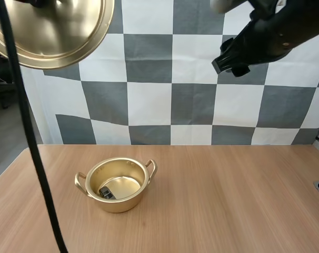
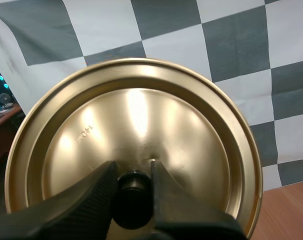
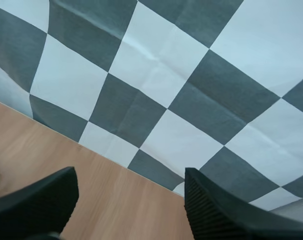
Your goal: Open the pot, put the car inside, and close it
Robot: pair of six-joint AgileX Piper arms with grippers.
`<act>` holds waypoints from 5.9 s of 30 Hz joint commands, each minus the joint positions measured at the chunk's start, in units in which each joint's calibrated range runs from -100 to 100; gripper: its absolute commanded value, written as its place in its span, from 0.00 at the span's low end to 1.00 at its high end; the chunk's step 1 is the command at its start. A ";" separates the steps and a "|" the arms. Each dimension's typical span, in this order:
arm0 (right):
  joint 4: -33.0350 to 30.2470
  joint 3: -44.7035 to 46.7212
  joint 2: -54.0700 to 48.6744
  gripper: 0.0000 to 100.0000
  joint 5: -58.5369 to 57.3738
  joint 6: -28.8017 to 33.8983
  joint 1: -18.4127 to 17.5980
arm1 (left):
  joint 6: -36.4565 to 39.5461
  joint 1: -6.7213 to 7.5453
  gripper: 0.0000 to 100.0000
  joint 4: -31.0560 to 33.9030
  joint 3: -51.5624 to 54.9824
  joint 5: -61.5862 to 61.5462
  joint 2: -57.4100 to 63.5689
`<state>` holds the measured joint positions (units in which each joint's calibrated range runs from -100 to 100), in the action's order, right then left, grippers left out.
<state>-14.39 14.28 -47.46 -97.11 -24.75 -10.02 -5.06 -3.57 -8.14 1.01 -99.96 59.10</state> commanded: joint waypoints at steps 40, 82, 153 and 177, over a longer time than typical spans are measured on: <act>24.01 0.07 -16.47 1.00 -2.89 -4.34 4.15 | 3.16 -2.82 0.00 -6.26 12.91 -0.04 -23.54; 24.92 0.07 -18.03 1.00 -2.89 -4.34 4.95 | -1.52 -2.68 0.24 -12.33 32.09 -0.04 -37.89; 27.92 0.07 -18.03 1.00 -2.89 -5.42 5.18 | -4.35 -2.60 0.30 -12.85 37.52 3.63 -50.91; 27.91 0.07 -18.03 1.00 -2.89 -5.50 5.18 | -8.33 -2.60 0.89 -15.84 37.52 3.46 -50.91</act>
<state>13.51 14.40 -65.51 -99.98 -30.24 -4.86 -13.18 -6.19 -23.60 38.53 -96.35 8.22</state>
